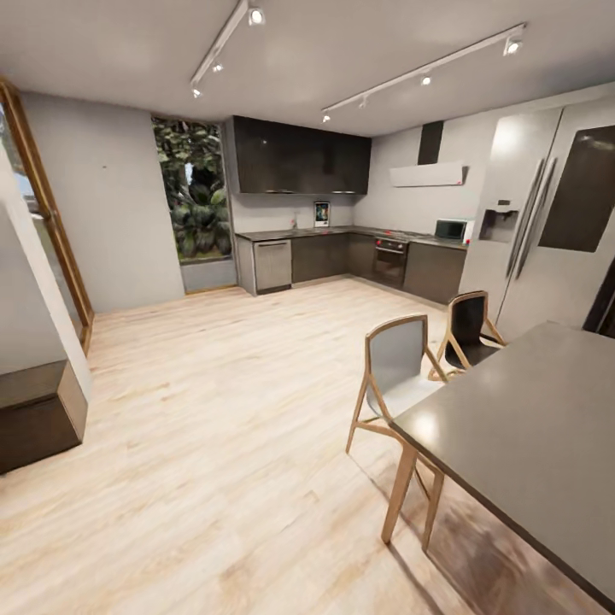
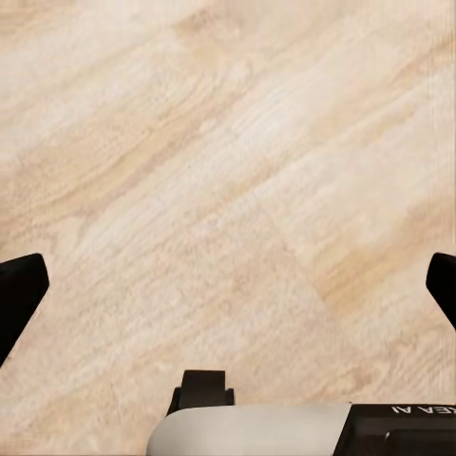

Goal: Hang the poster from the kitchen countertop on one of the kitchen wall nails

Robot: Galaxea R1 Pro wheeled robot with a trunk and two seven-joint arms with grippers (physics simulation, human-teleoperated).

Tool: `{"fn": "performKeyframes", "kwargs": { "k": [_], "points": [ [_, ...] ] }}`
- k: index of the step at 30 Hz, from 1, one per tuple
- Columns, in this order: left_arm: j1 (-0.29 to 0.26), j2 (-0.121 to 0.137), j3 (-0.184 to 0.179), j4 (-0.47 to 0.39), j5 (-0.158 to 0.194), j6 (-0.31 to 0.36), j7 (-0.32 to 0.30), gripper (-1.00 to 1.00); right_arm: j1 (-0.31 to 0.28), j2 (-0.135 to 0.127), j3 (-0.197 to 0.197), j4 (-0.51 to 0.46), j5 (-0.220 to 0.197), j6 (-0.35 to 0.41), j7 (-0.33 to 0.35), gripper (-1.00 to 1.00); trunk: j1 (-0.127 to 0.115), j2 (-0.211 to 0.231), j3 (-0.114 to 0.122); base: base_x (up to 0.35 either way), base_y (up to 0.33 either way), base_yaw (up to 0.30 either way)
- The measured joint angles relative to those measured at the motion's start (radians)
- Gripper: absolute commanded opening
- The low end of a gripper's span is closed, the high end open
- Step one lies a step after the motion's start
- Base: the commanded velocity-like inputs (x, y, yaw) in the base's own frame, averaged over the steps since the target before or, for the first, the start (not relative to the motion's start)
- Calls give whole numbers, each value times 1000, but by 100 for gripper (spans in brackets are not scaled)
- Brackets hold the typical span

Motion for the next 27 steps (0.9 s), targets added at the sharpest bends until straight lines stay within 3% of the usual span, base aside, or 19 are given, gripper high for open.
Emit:
{"fn": "performKeyframes", "kwargs": {
  "k": [13, 27],
  "points": [
    [0, 0, 1, 0, -1, 0, 0, 100, 0, -1, 0, 0, -1, 0, 0, 100, 0, 0, 0, 276, 238, 273],
    [0, 0, 0, 0, -1, -1, 0, 100, 2, -6, 0, 44, -1, 2, 3, 100, 0, 0, 0, 290, 209, 28]
  ]
}}
